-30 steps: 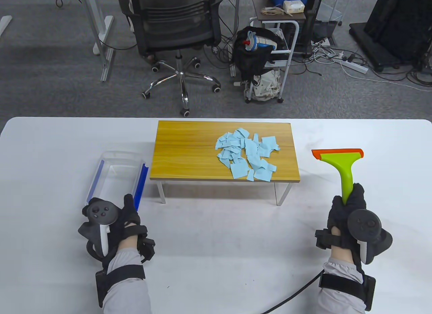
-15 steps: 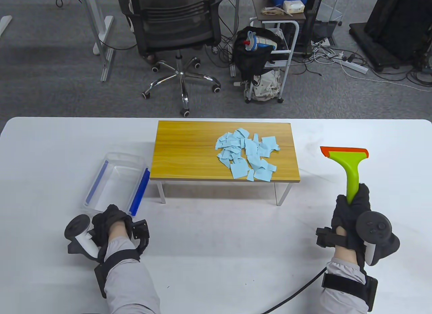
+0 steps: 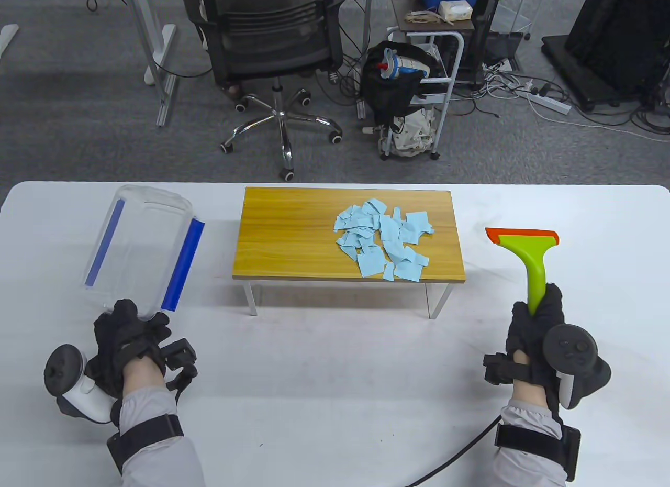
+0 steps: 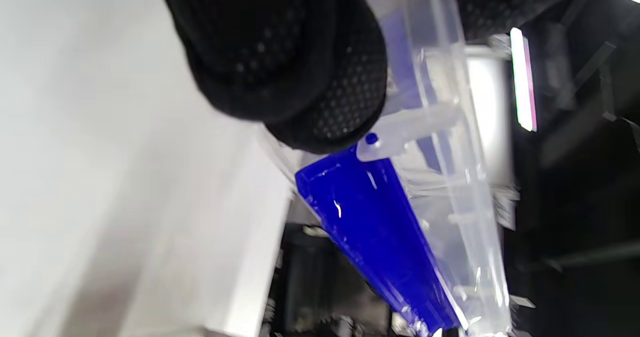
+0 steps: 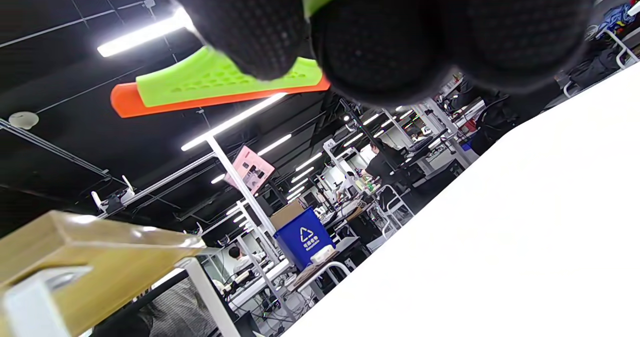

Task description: Scrape paper scraps from tabletop organizer into plastic storage box

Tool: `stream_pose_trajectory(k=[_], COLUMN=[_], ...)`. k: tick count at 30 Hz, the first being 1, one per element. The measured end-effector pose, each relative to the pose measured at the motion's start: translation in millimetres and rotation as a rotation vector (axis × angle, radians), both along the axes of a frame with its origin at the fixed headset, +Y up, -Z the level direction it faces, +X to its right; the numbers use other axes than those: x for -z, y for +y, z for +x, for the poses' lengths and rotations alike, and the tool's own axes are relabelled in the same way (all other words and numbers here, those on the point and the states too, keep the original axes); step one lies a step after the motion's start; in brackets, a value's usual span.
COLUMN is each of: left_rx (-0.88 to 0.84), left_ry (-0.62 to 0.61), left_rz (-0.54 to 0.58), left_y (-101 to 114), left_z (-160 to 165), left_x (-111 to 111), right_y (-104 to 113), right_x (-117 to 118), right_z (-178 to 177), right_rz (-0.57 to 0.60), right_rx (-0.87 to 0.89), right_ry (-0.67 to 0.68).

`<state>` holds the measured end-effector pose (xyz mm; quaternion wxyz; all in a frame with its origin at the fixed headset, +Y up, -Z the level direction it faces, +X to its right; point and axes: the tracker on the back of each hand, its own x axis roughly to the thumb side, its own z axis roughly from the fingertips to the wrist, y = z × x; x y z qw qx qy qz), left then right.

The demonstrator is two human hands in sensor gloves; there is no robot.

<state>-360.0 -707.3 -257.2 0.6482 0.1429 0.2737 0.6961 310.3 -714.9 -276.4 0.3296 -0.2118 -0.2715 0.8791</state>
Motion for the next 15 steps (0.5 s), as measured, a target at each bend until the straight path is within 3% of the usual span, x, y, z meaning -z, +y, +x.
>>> stream_pose_trajectory(k=[9,12,15], left_rx=[0.181,0.260,0.267], left_ry=[-0.445,-0.607,-0.766], left_rz=[0.204,0.202,0.192], left_y=[65.3,73.0,65.1], left_z=[86.3,118.1,147.8], left_x=[2.9,8.9,18.3], right_y=[4.2,6.9,10.9], right_x=[2.5,3.4,3.7], right_z=[-8.0,-10.7,-13.3], right_rz=[-0.006,-0.009,-0.009], right_rx=[0.003,0.006,0.006], right_ry=[0.040,0.055,0.071])
